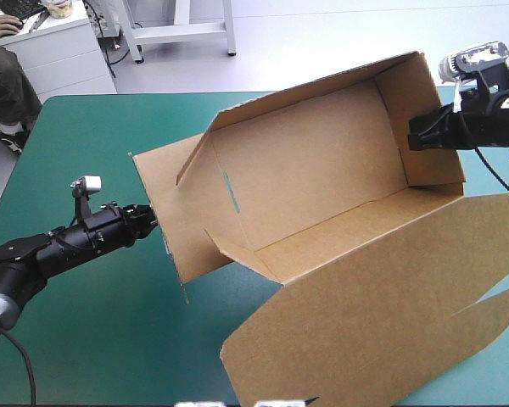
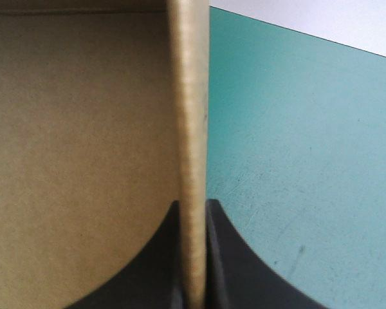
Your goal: Fold the box
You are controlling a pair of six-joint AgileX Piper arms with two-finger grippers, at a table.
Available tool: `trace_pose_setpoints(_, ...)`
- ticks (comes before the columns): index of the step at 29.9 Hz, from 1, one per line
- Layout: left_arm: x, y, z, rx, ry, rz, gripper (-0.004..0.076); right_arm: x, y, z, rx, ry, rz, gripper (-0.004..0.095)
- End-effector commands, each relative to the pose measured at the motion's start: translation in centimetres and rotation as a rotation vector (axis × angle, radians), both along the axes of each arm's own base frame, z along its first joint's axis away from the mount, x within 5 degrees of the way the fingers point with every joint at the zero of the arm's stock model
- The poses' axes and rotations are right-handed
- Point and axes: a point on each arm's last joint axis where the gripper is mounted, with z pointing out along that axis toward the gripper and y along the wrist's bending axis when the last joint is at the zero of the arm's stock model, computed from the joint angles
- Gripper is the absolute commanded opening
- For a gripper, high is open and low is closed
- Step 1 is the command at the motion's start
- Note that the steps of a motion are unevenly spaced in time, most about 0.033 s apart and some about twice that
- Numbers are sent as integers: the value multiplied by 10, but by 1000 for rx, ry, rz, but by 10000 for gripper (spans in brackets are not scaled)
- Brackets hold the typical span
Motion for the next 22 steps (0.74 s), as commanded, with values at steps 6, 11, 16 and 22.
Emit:
trace_pose_setpoints(6, -5, -11, 26, -225, -147, -196, 42, -12, 5, 16, 57, -57, 25, -20)
trace_pose_setpoints(11, -8, -12, 29, -231, -148, -197, 267, -10, 4, 17, 63, -83, 5, -14)
trace_pose_setpoints(16, -12, -12, 33, -229, -167, -197, 545, -7, 3, 20, 69, -118, -21, -14)
trace_pose_setpoints(22, -16, -14, 38, -233, -186, -204, 565, -5, 2, 22, 77, -145, -42, -14)
